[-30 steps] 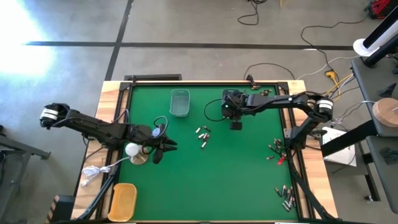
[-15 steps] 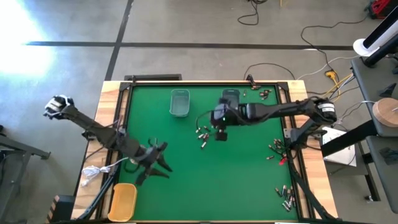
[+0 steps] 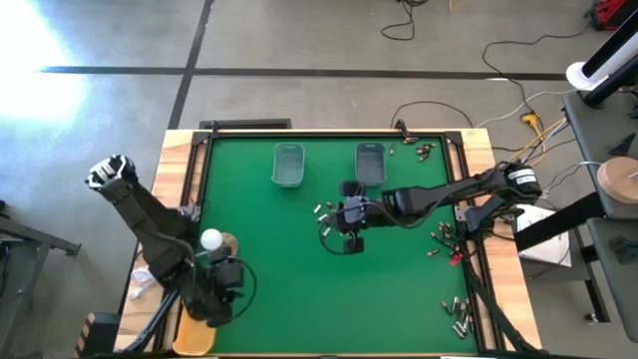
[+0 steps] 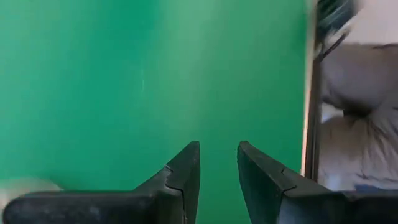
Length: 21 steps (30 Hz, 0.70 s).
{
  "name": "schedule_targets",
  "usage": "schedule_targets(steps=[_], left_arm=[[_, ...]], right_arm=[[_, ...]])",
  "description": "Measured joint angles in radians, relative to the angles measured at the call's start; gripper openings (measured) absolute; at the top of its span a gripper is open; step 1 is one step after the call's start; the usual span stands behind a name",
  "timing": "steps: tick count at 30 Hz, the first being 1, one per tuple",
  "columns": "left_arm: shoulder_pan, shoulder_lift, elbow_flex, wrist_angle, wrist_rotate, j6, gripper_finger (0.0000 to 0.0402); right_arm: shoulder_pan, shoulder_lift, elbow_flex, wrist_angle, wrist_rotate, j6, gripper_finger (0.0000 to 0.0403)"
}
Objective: Sort batteries
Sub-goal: Move the yellow bin to the top middle of the table
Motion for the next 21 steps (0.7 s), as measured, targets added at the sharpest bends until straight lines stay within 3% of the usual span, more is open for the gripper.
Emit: schedule_targets(steps=[10, 15, 21], left_arm=[[-0.102, 0.123, 0.004, 0.008, 0.346, -0.587, 0.0087], [-0.126, 0.187, 0.044, 0.007, 0.359, -0.735, 0.0087], [-0.125, 0.272, 0.089, 0.009, 0.405, -0.807, 0.0087]], right_arm=[[-0.002, 0.0, 0.0, -0.001, 0.016, -0.007, 0.0069], [-0.002, 0.0, 0.0, -0.001, 0.016, -0.009, 0.0066], [-0.002, 0.0, 0.0, -0.004, 0.016, -0.01, 0.0076]])
